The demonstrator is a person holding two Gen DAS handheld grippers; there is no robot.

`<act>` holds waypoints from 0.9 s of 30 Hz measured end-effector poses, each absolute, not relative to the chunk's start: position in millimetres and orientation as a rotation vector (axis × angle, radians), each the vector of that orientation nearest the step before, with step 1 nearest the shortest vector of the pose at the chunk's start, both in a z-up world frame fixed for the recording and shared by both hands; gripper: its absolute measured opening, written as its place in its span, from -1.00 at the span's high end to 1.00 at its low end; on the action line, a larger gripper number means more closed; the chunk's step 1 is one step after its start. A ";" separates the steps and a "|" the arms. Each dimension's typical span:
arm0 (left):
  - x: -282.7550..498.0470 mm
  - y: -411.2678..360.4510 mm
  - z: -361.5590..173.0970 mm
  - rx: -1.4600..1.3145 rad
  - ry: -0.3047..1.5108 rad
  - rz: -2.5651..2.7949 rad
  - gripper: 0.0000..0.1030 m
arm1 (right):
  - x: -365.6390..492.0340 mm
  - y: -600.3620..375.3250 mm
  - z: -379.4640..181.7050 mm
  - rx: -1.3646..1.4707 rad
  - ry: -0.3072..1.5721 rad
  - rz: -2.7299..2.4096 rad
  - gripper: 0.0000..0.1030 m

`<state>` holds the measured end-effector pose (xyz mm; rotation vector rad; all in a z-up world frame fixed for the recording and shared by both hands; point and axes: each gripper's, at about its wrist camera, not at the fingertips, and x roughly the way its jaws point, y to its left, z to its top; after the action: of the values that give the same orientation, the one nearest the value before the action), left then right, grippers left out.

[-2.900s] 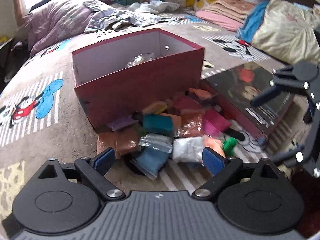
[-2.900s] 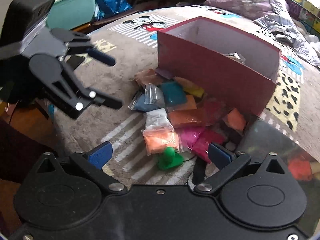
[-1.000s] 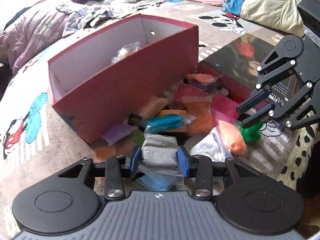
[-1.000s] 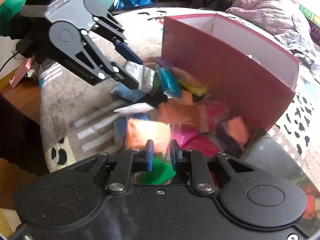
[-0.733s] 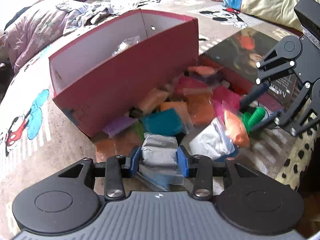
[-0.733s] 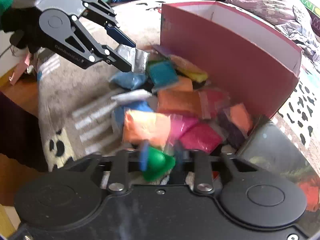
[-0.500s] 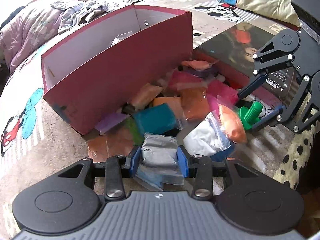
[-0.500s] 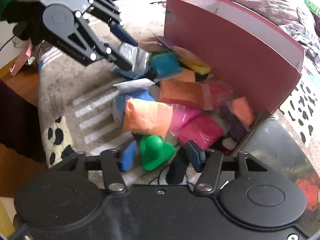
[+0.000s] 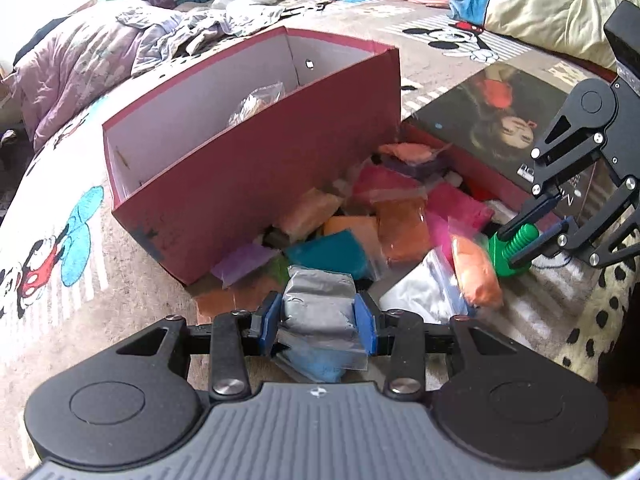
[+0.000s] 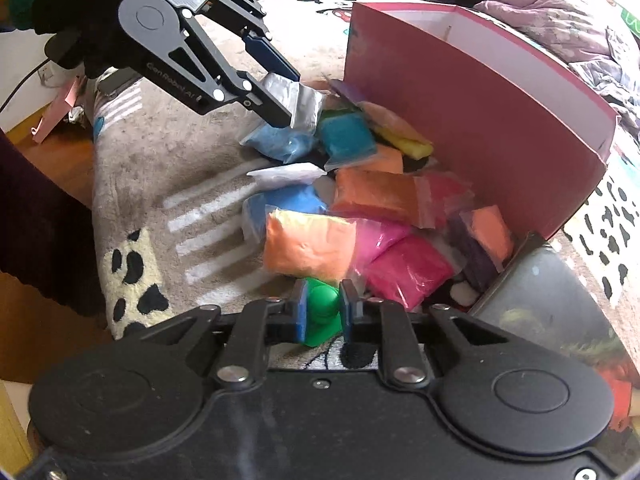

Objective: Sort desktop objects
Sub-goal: 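Close the left gripper on the grey packet while the right gripper grasps the green toy, then carry the grey packet with the left gripper into the red box and release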

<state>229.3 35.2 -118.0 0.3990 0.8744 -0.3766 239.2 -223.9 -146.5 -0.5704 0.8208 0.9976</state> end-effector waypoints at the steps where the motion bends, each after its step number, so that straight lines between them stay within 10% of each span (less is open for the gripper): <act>1: 230.0 34.5 -116.2 0.399 0.869 -0.375 0.25 | 239.3 -224.0 -144.8 -0.570 0.818 0.995 0.69; 27: 289.4 30.4 -38.5 0.153 0.661 -0.230 0.25 | 240.9 -222.9 -102.6 -0.488 0.727 1.040 0.70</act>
<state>289.4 30.4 -38.5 0.1526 0.6612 -0.2297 240.9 -222.9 -102.6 -0.4884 0.7272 1.0399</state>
